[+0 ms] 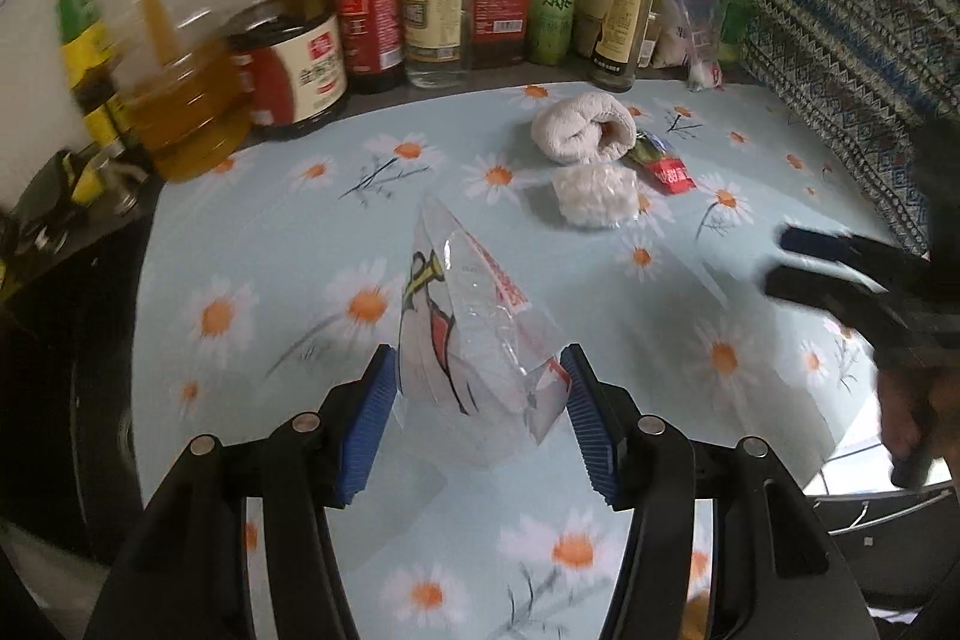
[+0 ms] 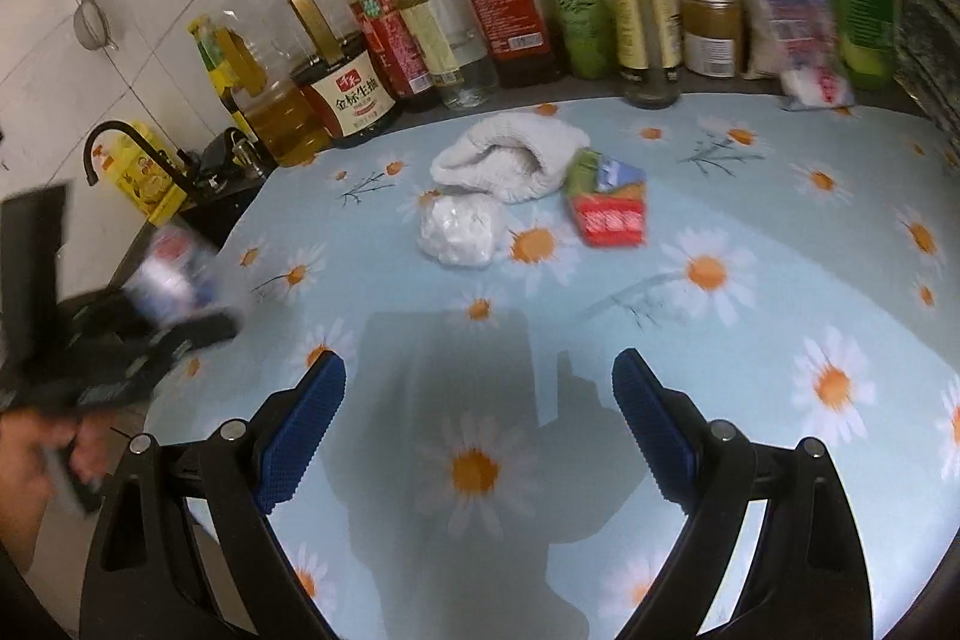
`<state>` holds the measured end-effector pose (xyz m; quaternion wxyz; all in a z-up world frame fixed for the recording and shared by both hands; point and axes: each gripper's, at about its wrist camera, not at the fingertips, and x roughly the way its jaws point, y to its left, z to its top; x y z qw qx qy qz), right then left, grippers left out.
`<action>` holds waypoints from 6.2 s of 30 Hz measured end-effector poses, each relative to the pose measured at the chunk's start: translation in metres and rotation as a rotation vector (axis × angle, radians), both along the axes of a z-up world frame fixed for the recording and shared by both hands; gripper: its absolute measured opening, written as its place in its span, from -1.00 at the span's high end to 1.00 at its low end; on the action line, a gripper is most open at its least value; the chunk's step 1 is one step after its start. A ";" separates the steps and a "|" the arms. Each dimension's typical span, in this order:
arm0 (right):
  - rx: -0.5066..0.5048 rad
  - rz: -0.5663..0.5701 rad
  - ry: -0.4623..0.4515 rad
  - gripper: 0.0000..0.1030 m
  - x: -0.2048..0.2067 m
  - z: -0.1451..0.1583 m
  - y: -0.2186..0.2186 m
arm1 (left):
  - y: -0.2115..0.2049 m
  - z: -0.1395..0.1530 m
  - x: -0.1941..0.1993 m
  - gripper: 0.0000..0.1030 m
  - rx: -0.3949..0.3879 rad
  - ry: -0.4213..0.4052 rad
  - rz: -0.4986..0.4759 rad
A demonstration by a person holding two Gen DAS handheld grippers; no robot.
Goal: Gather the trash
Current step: 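Hold the plastic bag in the left gripper while the right gripper grasps another plastic bag, then move both grippers over the trash bin and release both plastic bags, then move the right gripper to the red-green snack packet and grasp it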
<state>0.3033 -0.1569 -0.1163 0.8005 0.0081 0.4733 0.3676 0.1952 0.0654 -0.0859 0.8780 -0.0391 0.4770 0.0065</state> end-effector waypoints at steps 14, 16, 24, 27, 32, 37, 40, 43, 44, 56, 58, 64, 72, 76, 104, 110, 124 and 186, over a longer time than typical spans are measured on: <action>-0.070 0.035 -0.030 -0.74 0.057 -0.019 0.084 | -0.004 0.008 -0.087 -0.04 -0.086 -0.010 0.085; -0.087 0.029 -0.029 -0.72 0.063 -0.022 0.090 | -0.005 0.008 -0.095 -0.04 -0.096 -0.009 0.095; -0.181 0.014 0.006 -0.14 0.077 -0.044 0.107 | 0.005 0.007 -0.112 -0.04 -0.100 -0.002 0.131; -0.182 0.017 -0.005 -0.12 0.075 -0.044 0.108 | 0.007 0.006 -0.115 -0.04 -0.100 0.003 0.136; -0.172 0.015 -0.013 -0.11 0.073 -0.039 0.105 | 0.008 0.006 -0.116 -0.04 -0.102 0.002 0.137; -0.161 0.018 -0.019 -0.11 0.069 -0.031 0.101 | 0.009 0.009 -0.114 -0.04 -0.100 -0.005 0.127; -0.153 0.022 -0.023 -0.11 0.063 -0.024 0.098 | 0.008 0.009 -0.113 -0.04 -0.098 -0.010 0.121; -0.141 0.027 -0.032 -0.11 0.056 -0.014 0.093 | 0.008 0.009 -0.112 -0.04 -0.097 -0.015 0.115; -0.136 0.029 -0.038 -0.11 0.052 -0.010 0.091 | 0.007 0.009 -0.111 -0.04 -0.096 -0.015 0.114; -0.066 0.072 -0.082 -0.11 -0.010 0.031 0.054 | 0.006 0.009 -0.112 -0.04 -0.109 -0.028 0.095; -0.050 0.081 -0.077 -0.11 -0.022 0.034 0.047 | 0.004 0.007 -0.115 -0.04 -0.121 -0.027 0.092; -0.007 0.140 -0.035 -0.11 -0.075 0.036 0.029 | -0.006 -0.004 -0.132 -0.04 -0.171 -0.001 0.073; 0.009 0.302 -0.055 -0.11 -0.156 0.027 0.024 | -0.026 -0.020 -0.167 -0.04 -0.220 0.059 0.050; 0.010 0.376 -0.036 -0.11 -0.185 0.017 0.027 | -0.026 -0.037 -0.183 -0.04 -0.260 0.116 0.070; -0.117 0.539 0.105 -0.42 -0.238 -0.059 0.053 | -0.021 -0.141 -0.226 -0.50 -0.266 0.378 0.168; -0.110 0.510 0.101 -0.42 -0.232 -0.057 0.045 | -0.015 -0.138 -0.223 -0.50 -0.271 0.375 0.169; -0.070 0.430 0.085 -0.42 -0.222 -0.043 0.030 | -0.020 -0.109 -0.211 -0.50 -0.266 0.313 0.140; -0.284 0.041 -0.048 -0.23 0.127 -0.052 0.040 | -0.028 -0.005 -0.139 -0.50 -0.211 0.096 0.176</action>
